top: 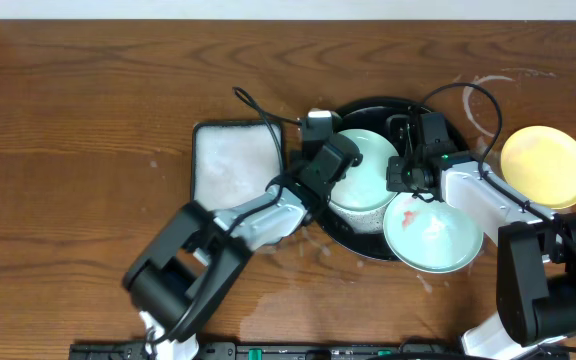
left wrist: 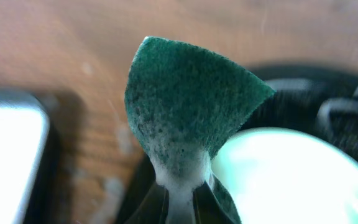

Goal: Clean dirty plates on tray and stack at the side
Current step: 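Scrub the pale green plate with the sponge while right gripper holds it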

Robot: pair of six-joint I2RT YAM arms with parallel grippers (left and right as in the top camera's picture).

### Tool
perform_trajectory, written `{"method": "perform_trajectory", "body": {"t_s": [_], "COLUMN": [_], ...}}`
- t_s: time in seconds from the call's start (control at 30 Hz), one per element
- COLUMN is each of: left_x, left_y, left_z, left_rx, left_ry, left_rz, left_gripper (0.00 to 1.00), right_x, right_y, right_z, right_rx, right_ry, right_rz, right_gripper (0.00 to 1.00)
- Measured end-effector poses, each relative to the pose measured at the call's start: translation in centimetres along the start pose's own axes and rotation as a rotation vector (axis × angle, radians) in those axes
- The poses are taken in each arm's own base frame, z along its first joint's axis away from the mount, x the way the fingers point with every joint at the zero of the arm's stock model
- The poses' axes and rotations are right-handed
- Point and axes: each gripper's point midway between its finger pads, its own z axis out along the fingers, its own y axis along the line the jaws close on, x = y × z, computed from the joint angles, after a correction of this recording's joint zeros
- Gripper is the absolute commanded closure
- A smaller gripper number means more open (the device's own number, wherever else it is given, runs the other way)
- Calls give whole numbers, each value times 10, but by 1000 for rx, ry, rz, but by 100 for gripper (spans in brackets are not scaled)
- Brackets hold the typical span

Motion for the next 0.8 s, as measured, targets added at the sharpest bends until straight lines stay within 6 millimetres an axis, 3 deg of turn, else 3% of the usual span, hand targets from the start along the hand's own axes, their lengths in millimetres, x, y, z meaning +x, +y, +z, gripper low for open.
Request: {"method": "perform_trajectory", "body": {"t_s": [0.17,0.27,0.43,0.6,0.67,0.8], "left_x": [-43,-41,-14,42,57,62], "left_y": [-3,-15,-40,-59,-60,-48], "left_z": [-23,-27,-16,-6,-5,-4], "left_rx": [41,109,217,243,231,171], "left_ry": [-85,-53,52,198,234,240], "left_rz": [-90,-188,-335,-328,-310,-287], "left_gripper": [93,93,93,93,92,92], "right_x": [0,0,0,0,0,0], "right_y": [0,0,0,0,0,0], "right_z": [0,0,0,0,0,0], "right_rx": [0,0,0,0,0,-1], "right_ry": [0,0,0,0,0,0], "right_rz": [0,0,0,0,0,0], "right_gripper": [99,99,99,99,99,99]}}
